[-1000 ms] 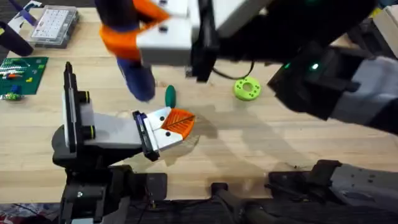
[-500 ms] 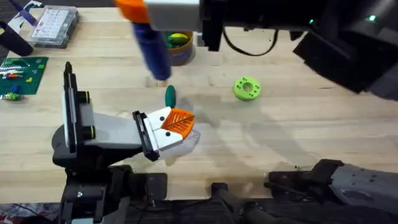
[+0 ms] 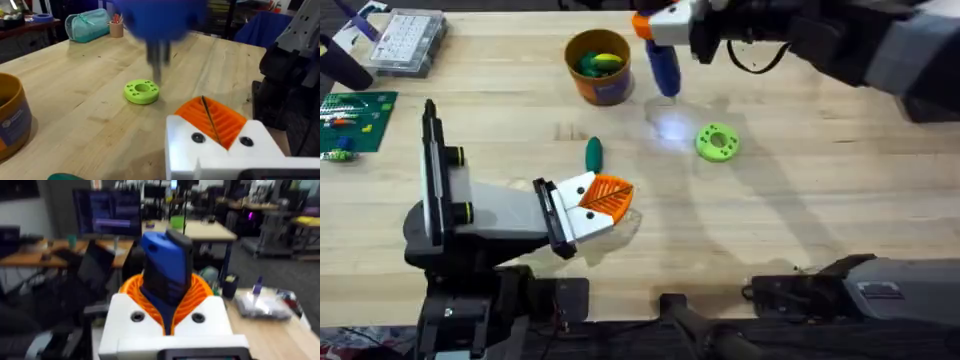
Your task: Pick up the gripper from the table and insert it into the empty holder that is missing its gripper. Then pick up a screw, insert it into the mounting hole, and use the screwdriver to tighten it. Finally, clean up the table by picking up the vegetable and placing it into the bucket.
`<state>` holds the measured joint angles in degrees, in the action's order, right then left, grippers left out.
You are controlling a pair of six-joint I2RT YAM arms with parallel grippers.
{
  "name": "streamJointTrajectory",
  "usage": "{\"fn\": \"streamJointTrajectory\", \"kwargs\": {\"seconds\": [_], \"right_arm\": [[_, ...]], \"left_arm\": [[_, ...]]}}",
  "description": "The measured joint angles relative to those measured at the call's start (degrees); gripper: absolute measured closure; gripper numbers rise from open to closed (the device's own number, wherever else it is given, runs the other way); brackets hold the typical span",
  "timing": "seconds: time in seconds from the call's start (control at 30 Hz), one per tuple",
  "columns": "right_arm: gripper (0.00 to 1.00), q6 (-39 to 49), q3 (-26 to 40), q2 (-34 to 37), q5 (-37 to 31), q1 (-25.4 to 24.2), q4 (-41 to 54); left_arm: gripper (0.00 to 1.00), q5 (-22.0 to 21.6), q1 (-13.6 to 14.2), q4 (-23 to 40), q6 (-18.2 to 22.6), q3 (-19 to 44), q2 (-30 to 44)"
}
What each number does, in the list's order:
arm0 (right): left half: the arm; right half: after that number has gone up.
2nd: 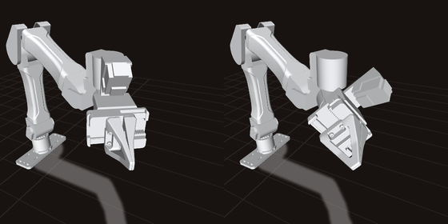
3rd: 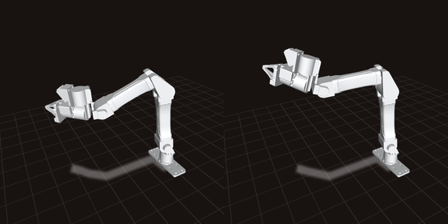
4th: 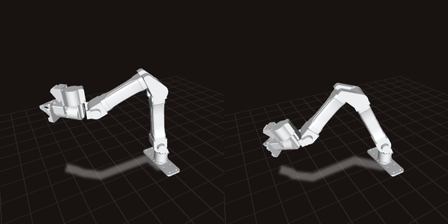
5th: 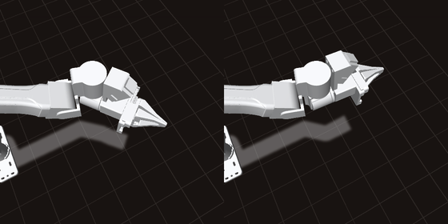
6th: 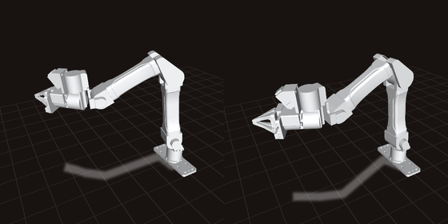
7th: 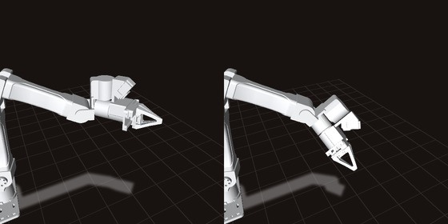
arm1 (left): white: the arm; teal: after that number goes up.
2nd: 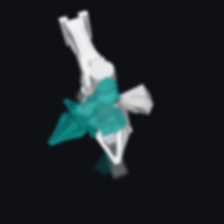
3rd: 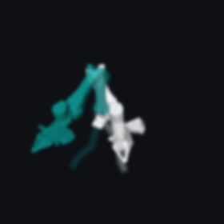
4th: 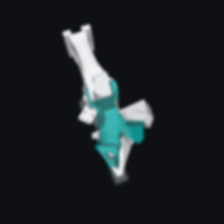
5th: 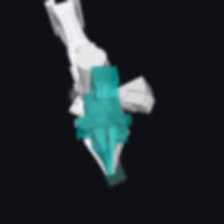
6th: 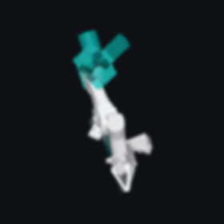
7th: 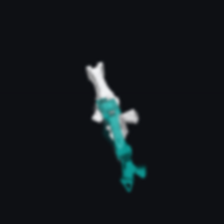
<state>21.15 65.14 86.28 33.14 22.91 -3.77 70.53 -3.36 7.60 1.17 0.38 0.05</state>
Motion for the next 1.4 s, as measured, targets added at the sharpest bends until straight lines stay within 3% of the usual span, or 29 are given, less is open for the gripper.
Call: {"fn": "streamJointTrajectory", "kwargs": {"seconds": [0.17, 0.53, 0.7, 0.97, 1.33, 1.4], "right_arm": [[0.956, 11.2, 0.0, 5.8, -3.1, -2.7, -0.1], [0.956, 40.7, 0.0, 20.1, -21.0, -4.7, -3.5], [0.957, 50.3, 0.2, 24.5, -27.9, -4.8, -7.6], [0.958, 57.8, 1.2, 29.1, -31.6, -4.9, -9.4], [0.958, 59.0, 1.4, 29.3, -32.3, -4.9, -9.1], [0.848, 58.8, 1.4, 29.3, -32.3, -4.9, -9.0]], "left_arm": [[0.985, 0.0, 0.0, 0.0, 0.1, 0.0, 0.0], [0.985, 0.0, 0.0, 0.0, 0.1, 0.0, 0.0], [0.985, 0.0, 0.0, 0.0, 0.1, 0.0, 0.0], [0.985, 0.0, 0.0, 0.0, 0.1, 0.0, 0.0], [0.985, 0.0, 0.0, 0.0, 0.1, 0.0, 0.0], [0.985, 0.0, 0.0, 0.0, 0.1, 0.0, 0.0]]}}
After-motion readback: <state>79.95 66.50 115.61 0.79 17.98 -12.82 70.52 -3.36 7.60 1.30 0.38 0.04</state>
